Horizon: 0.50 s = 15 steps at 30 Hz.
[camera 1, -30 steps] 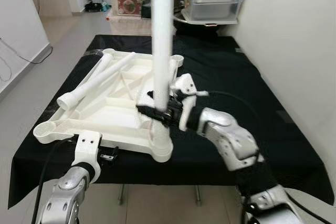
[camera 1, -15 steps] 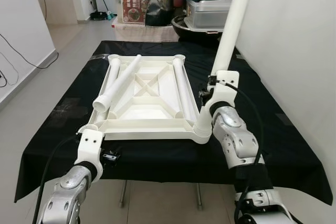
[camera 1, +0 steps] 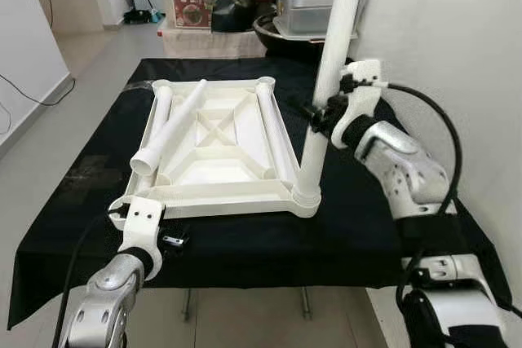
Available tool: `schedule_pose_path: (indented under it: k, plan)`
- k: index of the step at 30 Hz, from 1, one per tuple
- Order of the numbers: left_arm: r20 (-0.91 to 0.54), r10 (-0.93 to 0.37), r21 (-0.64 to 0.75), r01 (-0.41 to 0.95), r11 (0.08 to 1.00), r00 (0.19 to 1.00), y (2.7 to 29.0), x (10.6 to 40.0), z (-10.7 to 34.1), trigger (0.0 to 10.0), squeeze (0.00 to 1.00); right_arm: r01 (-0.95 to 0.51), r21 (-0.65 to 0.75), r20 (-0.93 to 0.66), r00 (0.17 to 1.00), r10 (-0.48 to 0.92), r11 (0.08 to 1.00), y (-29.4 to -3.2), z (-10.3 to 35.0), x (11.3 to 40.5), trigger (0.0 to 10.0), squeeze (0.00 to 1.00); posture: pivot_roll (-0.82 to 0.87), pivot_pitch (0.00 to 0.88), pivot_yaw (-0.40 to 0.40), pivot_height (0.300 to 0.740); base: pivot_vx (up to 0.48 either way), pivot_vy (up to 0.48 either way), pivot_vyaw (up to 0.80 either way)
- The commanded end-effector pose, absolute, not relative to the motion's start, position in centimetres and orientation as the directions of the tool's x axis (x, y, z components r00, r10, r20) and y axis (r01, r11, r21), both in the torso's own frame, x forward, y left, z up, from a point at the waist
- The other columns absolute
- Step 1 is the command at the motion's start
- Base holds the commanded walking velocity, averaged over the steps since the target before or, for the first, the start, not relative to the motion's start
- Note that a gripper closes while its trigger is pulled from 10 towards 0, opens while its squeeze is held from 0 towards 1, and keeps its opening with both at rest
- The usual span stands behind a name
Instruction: Building children table
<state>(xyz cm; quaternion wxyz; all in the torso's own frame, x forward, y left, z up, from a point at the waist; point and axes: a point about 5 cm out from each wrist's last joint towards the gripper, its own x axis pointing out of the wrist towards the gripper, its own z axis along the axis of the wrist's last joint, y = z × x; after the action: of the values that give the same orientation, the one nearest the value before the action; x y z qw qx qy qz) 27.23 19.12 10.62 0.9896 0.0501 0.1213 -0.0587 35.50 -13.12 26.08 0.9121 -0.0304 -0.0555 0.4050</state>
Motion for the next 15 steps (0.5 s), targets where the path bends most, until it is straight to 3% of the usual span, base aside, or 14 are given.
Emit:
schedule_pose_path:
  k: [1,2,6,7,8,9,10,11,12,13,15]
  plan:
    - [-0.254,-0.108,0.084,0.133,0.988,0.961,19.2,27.2,10.4,10.0,0.00,-0.907,-0.176,0.009,0.388,0.922,0.383,-10.4,25.6,33.4,10.0,0.00,0.10,0.000,-0.043,0.740,0.000,0.000,0.00]
    - [-0.249,-0.108,0.084,0.133,0.988,0.962,19.2,27.2,10.5,10.0,0.00,-0.926,-0.204,-0.032,0.332,0.943,0.319,-9.8,25.0,33.0,10.0,0.00,0.11,0.000,-0.048,0.740,0.000,0.000,0.00]
    - [-0.231,-0.112,0.078,0.133,0.988,0.967,19.2,27.2,10.9,10.0,0.00,-0.942,-0.222,-0.112,0.283,0.953,0.253,-8.2,22.7,33.0,9.7,0.00,0.12,0.000,-0.052,0.740,0.000,0.000,0.00]
    - [-0.221,-0.114,0.075,0.134,0.988,0.969,19.2,27.2,11.0,10.0,0.00,-0.942,-0.227,-0.139,0.282,0.949,0.247,-7.8,22.0,33.3,6.6,0.00,0.12,0.000,-0.054,0.740,0.000,0.000,0.00]
    - [-0.221,-0.114,0.075,0.134,0.988,0.969,19.2,27.2,11.0,10.0,0.00,-0.942,-0.227,-0.139,0.282,0.949,0.247,-7.8,22.0,33.3,6.6,0.00,0.12,0.000,-0.054,0.740,0.000,0.000,0.00]
    - [-0.211,-0.115,0.073,0.133,0.988,0.971,19.2,27.1,11.2,10.0,0.00,-0.930,-0.219,-0.137,0.329,0.934,0.295,-7.5,21.6,33.9,3.6,0.00,0.13,0.000,-0.055,0.740,0.000,0.000,0.00]
    - [-0.205,-0.116,0.072,0.133,0.989,0.972,19.3,27.0,11.3,10.0,0.00,-0.919,-0.212,-0.133,0.363,0.922,0.331,-7.4,21.4,34.3,3.6,0.00,0.13,0.000,-0.056,0.740,0.000,0.000,0.00]
    - [-0.201,-0.116,0.071,0.132,0.989,0.973,19.3,27.0,11.4,10.0,0.00,-0.881,-0.187,-0.126,0.460,0.879,0.434,-7.6,21.3,35.3,0.0,0.00,0.13,0.000,-0.055,0.740,0.000,0.000,0.00]
    - [-0.199,-0.116,0.071,0.132,0.989,0.973,19.3,26.9,11.5,10.0,0.00,-0.849,-0.169,-0.125,0.523,0.843,0.501,-7.7,21.2,36.0,0.0,0.00,0.13,0.000,-0.055,0.740,0.000,0.000,0.00]
    - [-0.201,-0.117,0.071,0.133,0.989,0.973,19.3,26.9,11.4,10.0,0.00,-0.701,-0.132,-0.115,0.713,0.692,0.701,-9.0,21.0,37.7,0.0,0.00,0.12,0.000,-0.051,0.740,0.000,0.000,0.00]
    - [-0.204,-0.118,0.071,0.135,0.988,0.972,19.3,26.8,11.3,10.0,0.00,-0.406,-0.055,-0.132,0.909,0.396,0.912,-11.6,20.3,39.4,0.0,0.00,0.12,0.000,-0.049,0.740,0.000,0.000,0.00]
